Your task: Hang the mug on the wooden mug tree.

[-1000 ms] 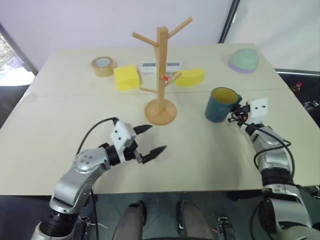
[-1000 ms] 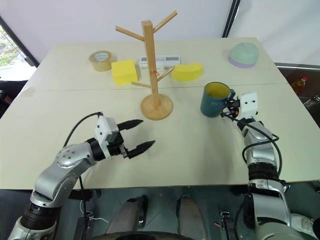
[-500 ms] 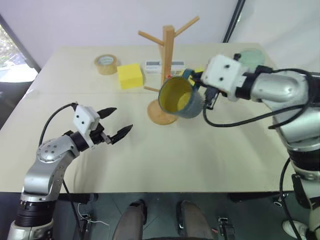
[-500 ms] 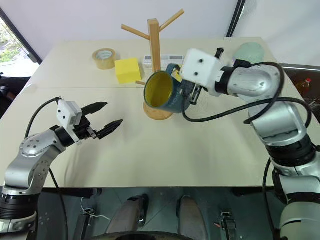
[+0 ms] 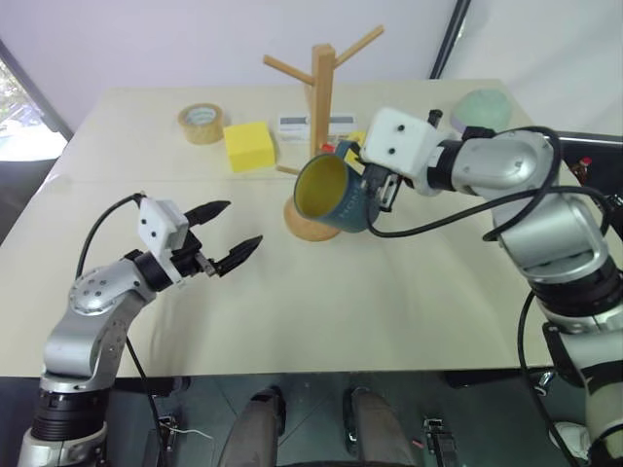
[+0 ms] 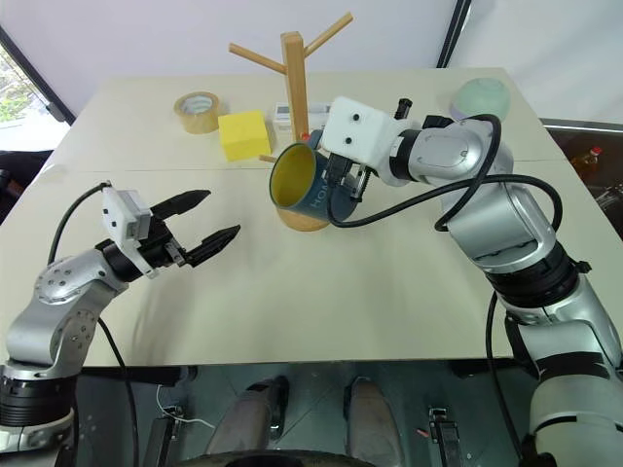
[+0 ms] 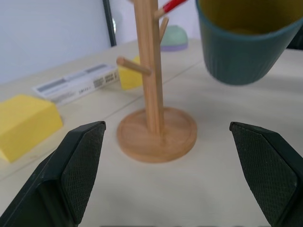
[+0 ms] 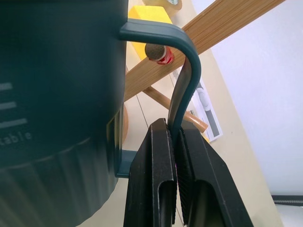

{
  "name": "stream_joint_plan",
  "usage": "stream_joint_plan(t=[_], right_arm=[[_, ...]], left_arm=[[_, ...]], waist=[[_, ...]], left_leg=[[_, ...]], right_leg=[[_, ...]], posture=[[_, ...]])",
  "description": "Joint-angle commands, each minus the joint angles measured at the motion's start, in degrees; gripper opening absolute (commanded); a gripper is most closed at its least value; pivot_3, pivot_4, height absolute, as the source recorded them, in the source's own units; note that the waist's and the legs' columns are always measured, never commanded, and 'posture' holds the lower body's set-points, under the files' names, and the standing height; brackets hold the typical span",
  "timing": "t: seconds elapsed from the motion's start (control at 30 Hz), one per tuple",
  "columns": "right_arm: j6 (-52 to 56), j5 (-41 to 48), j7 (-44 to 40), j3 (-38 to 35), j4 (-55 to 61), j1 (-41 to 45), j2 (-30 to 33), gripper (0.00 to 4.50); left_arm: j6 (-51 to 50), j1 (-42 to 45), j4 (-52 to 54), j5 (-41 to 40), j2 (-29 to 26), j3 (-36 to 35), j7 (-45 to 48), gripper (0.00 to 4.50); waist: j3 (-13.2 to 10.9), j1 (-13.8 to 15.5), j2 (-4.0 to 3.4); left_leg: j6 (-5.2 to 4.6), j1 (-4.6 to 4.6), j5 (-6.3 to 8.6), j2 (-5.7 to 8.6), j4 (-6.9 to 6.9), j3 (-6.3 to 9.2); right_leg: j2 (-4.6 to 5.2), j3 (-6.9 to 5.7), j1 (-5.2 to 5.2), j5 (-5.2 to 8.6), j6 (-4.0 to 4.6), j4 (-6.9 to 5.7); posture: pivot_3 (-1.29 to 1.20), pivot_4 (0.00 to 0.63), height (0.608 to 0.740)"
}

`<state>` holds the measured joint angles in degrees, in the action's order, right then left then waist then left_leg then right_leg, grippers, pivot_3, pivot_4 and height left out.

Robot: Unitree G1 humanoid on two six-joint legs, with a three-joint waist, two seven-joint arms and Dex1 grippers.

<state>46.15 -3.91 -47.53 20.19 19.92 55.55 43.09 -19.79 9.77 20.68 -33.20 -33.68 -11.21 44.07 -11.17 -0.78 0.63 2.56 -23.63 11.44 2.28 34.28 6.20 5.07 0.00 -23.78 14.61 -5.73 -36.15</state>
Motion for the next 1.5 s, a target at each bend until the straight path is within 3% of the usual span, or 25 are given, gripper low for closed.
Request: stream_joint_plan(t=[0.03,0.4,0.5,0.67,1.07,1.13,1.3,1.5], right_arm=[[0.88,-1.82,0.93,0.44,0.41,2.94,-1.70,0.01],[1.36,-3.57,2.00,1.76,-1.56,2.58,-4.58,0.01],[1.17,-3.94,2.42,1.58,-1.86,2.33,-4.94,0.97],[0.62,-4.21,2.47,0.06,-1.27,1.81,-3.88,3.41],[-0.58,6.23,-2.26,-15.19,4.99,-9.31,1.42,3.41],[-1.83,10.06,-1.98,-20.14,6.92,-14.97,-0.47,3.41],[-11.32,16.28,6.61,-31.80,1.94,-29.03,-13.36,3.41],[-25.79,17.32,12.60,-34.47,-11.26,-38.01,-23.40,3.41]], left_arm=[[-3.90,0.88,5.84,-8.23,-1.21,-2.82,1.32,4.50],[-5.94,1.19,7.61,-10.46,-2.91,-3.12,-0.10,4.50],[-5.81,1.29,7.50,-10.33,-2.93,-2.91,-0.23,4.50],[-5.82,1.58,7.36,-10.19,-2.95,-2.69,-0.43,4.50],[-4.64,0.50,4.57,-8.29,-2.11,-2.98,-1.44,4.50],[-2.79,-0.63,2.62,-5.57,-1.31,-3.39,-2.92,4.50],[2.20,-3.47,-4.92,1.87,2.42,-4.99,-9.69,4.50],[7.81,-7.06,-11.66,8.45,6.52,-5.34,-14.98,4.50]], waist=[[0.00,-0.20,0.00],[0.00,-0.10,0.00],[0.00,-0.18,0.00],[0.00,-0.13,0.00],[0.00,-0.08,0.00],[0.00,0.00,0.00],[0.02,0.00,0.03],[0.02,0.04,0.03]], left_leg=[[0.00,0.00,0.00,0.00,0.00,-0.01],[0.04,0.06,-0.03,0.02,0.07,0.00],[0.04,0.06,-0.03,0.02,0.08,-0.01],[0.04,0.08,-0.03,0.01,0.08,0.00],[0.04,0.18,-0.03,-0.01,0.19,-0.01],[0.04,0.20,-0.03,-0.03,0.21,0.01],[0.02,0.25,-0.02,-0.09,0.45,0.08],[0.04,0.27,-0.02,-0.16,0.86,0.04]], right_leg=[[0.00,0.00,0.00,0.00,0.00,0.00],[-0.06,0.00,0.05,-0.03,0.04,-0.06],[-0.06,0.00,0.05,-0.04,0.04,-0.06],[-0.10,0.00,0.06,-0.05,0.06,-0.07],[-0.11,0.00,0.22,-0.06,0.08,-0.07],[-0.15,0.00,0.26,-0.07,0.10,-0.08],[-0.29,-0.02,0.45,-0.13,0.13,-0.09],[-0.35,0.01,0.62,-0.37,0.42,-0.05]], posture=[[0.00,0.150,0.740],[0.00,0.150,0.740],[0.00,0.150,0.740],[0.00,0.150,0.740],[0.00,0.150,0.740],[0.00,0.150,0.740],[0.00,0.150,0.740],[0.00,0.150,0.740]])
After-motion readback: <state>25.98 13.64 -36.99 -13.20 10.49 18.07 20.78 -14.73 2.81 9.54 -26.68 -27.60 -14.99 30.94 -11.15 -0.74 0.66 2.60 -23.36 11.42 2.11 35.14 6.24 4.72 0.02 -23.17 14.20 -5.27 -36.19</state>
